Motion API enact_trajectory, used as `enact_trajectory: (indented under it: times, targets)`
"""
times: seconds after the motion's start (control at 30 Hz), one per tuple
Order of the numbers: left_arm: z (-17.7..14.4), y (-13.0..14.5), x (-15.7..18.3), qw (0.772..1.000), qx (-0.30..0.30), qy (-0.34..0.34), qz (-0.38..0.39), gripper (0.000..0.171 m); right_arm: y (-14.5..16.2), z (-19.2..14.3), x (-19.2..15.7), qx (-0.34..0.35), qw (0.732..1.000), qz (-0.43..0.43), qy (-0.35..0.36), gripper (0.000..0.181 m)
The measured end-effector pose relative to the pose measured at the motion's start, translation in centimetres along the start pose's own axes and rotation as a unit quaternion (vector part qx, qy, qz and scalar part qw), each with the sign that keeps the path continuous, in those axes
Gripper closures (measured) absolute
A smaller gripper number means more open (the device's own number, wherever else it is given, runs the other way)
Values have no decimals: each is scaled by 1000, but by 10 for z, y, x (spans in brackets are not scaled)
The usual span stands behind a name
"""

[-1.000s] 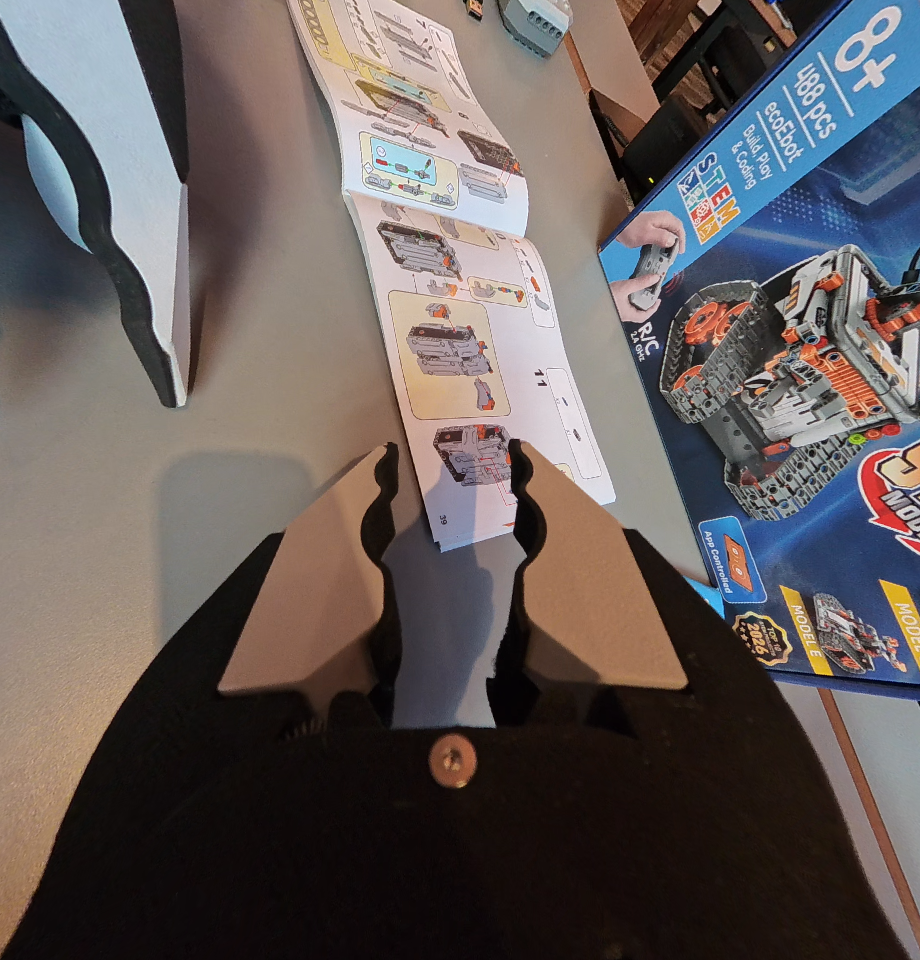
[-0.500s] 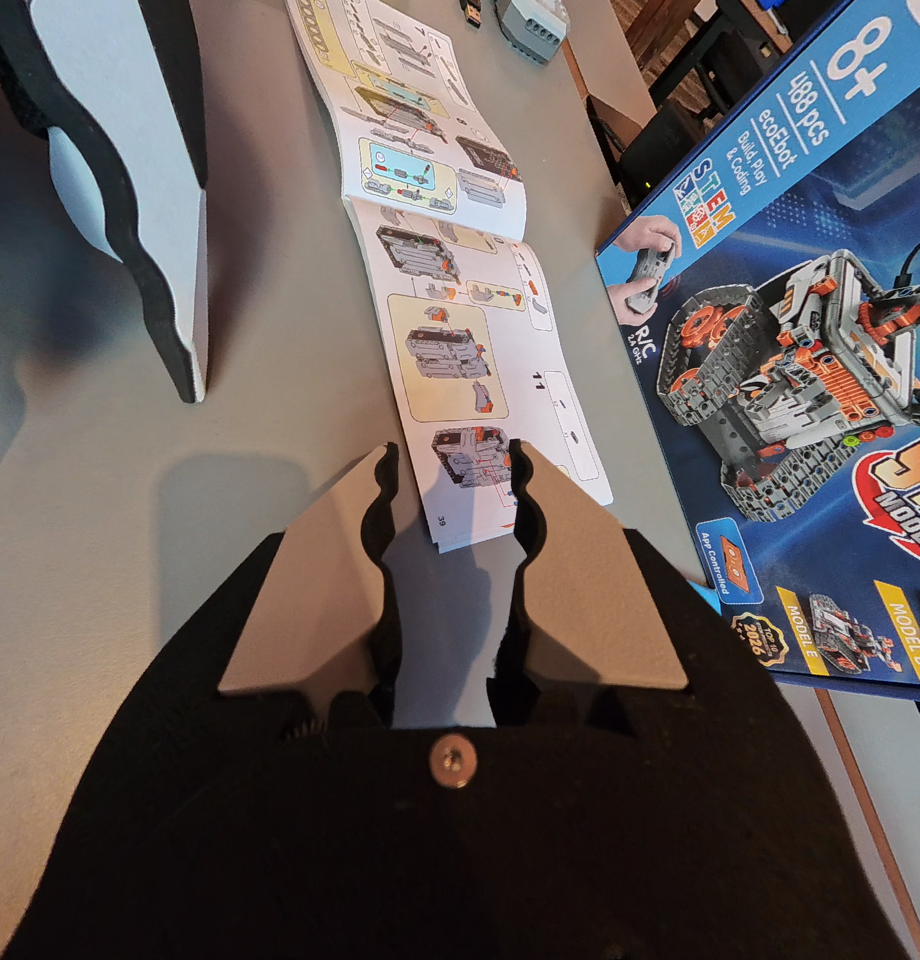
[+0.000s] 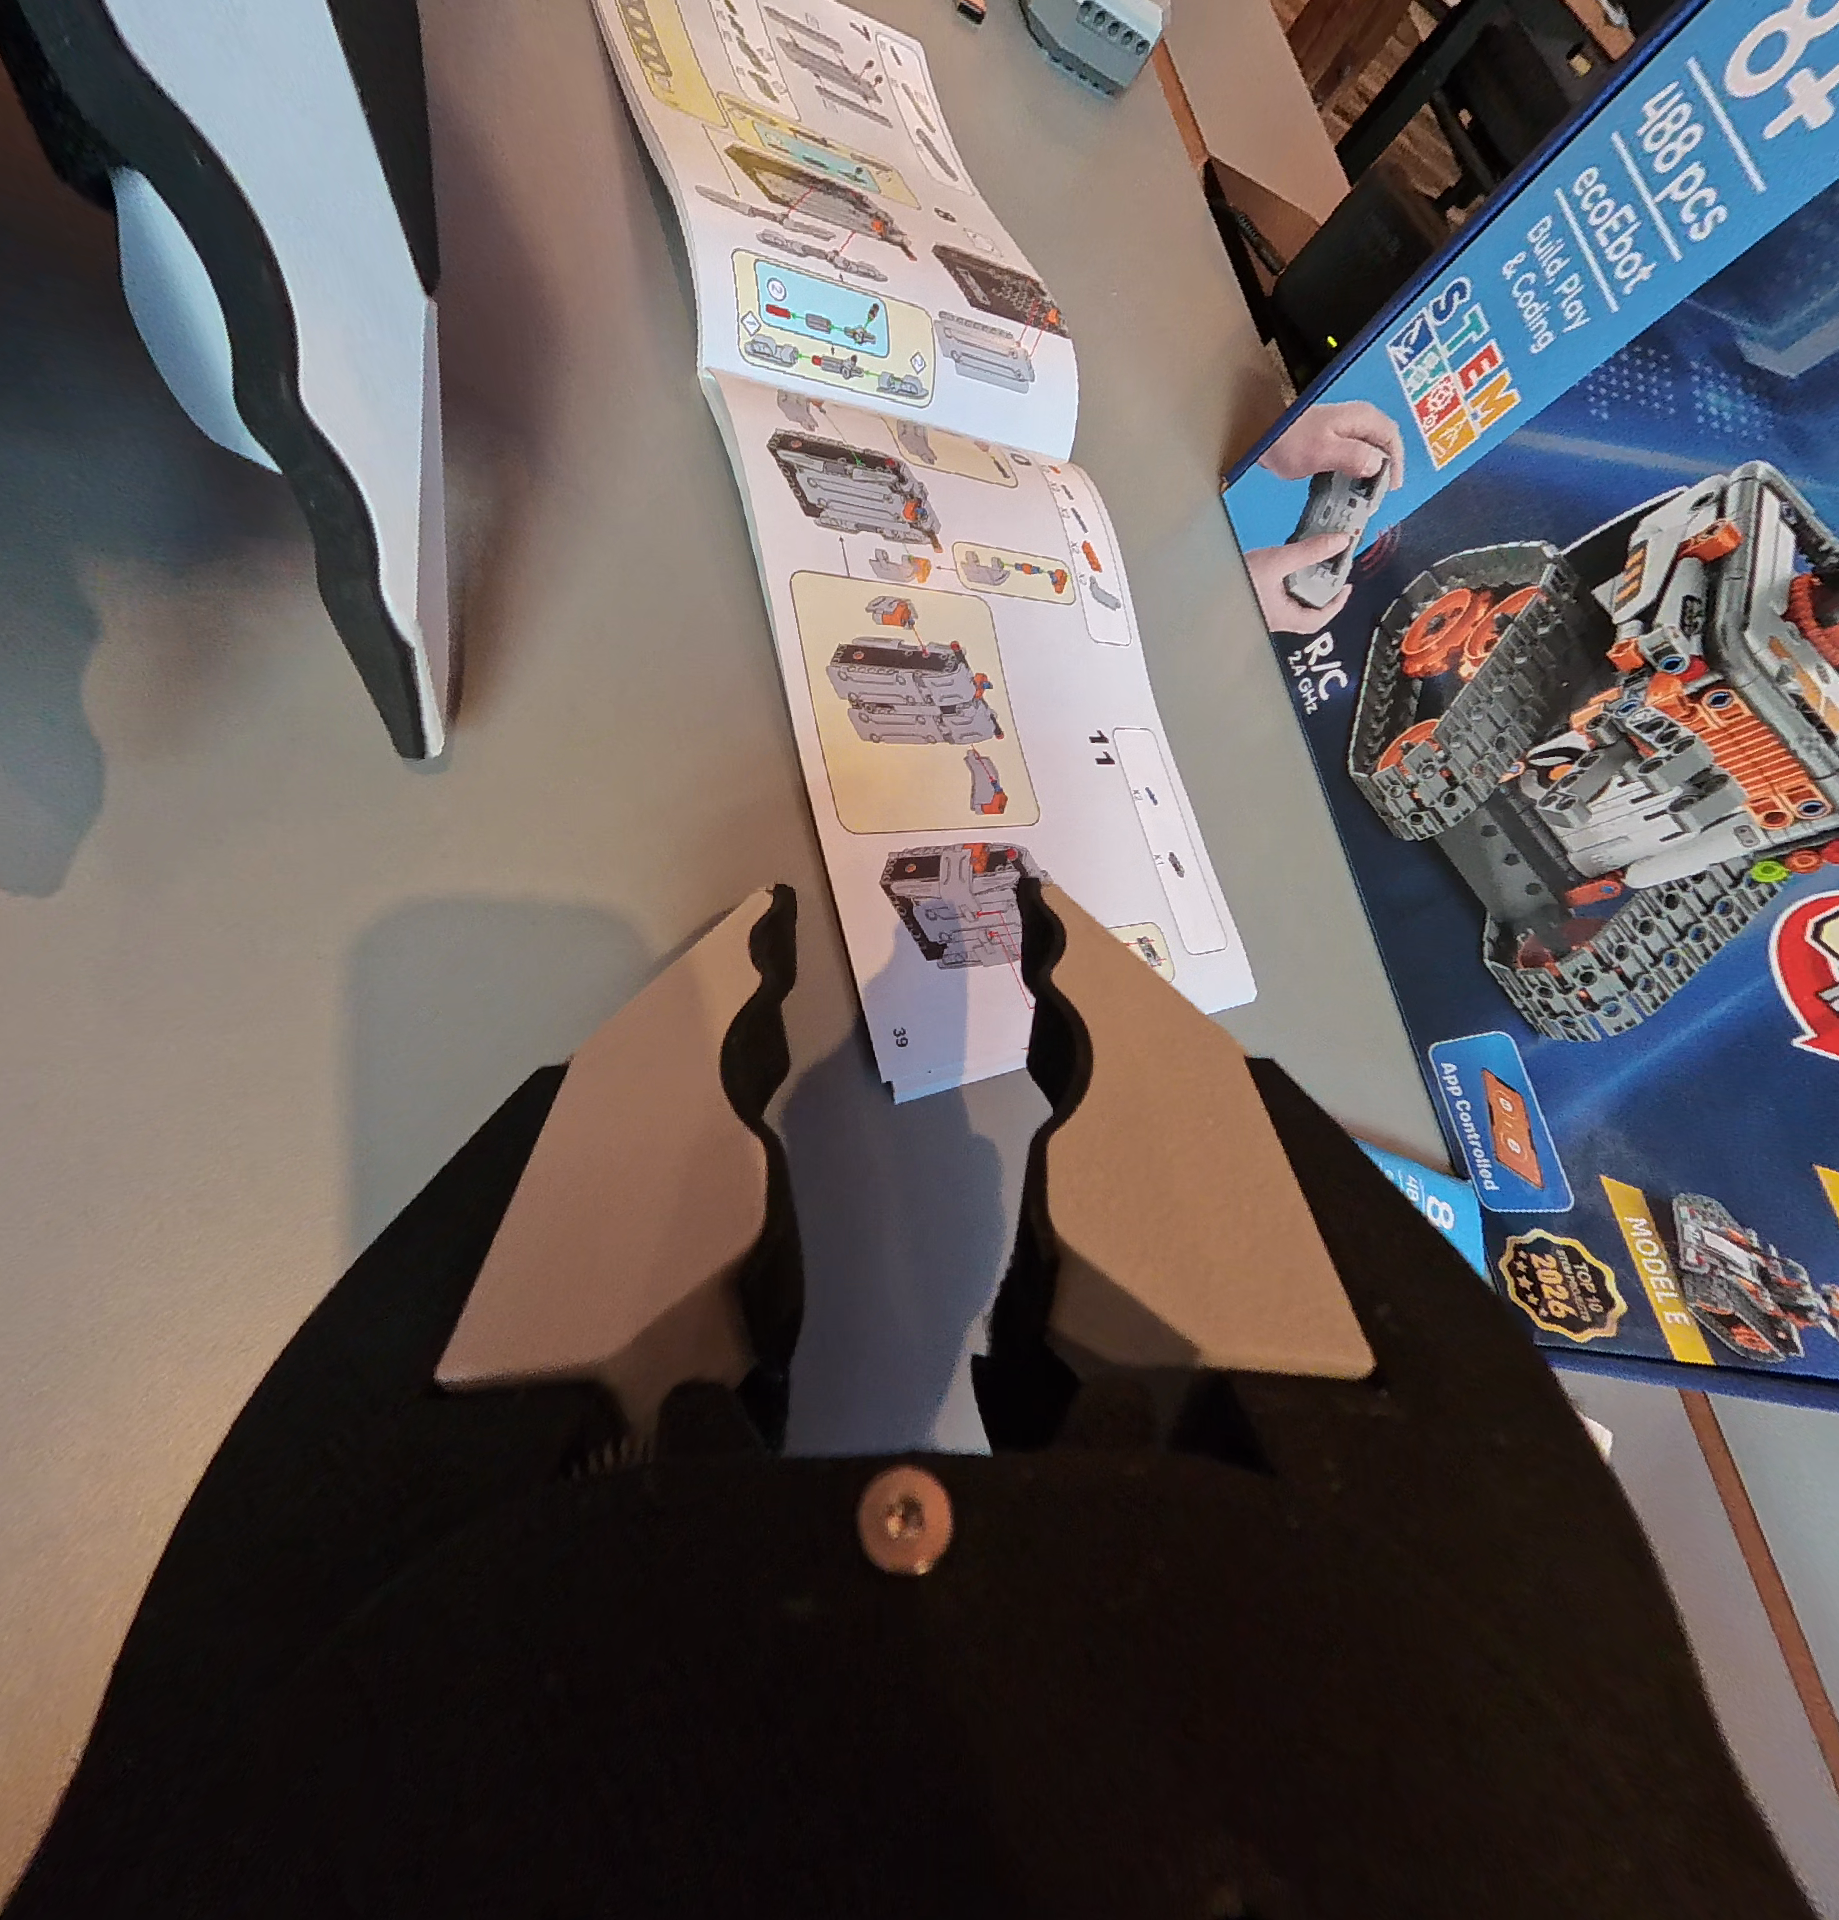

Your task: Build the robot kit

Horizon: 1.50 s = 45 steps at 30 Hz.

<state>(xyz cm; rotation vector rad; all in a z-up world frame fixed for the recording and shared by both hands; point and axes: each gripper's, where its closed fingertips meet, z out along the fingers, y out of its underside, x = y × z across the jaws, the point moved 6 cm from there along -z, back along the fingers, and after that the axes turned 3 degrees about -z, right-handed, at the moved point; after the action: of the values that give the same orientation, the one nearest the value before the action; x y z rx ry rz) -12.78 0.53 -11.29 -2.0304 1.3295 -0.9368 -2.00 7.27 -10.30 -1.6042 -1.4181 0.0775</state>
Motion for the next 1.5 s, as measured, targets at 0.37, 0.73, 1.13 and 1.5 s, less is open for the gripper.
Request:
enact_trajectory:
  times: [0.37,0.73,1.13,1.5]
  targets:
    - [-86,-52,-16,983,165,-85,1,115,-9,-8,5,12,999,30,12,139]
    - [-389,16,-102,886,133,-444,11,94,-21,-34,38,67,986,93,124,136]
    - [-440,106,-208,895,-195,-396,-61,98,-88,-25,0,140,976,133,97,114]
    - [-377,147,-247,917,-255,-300,-58,134,-83,-21,-35,160,975,132,81,181]
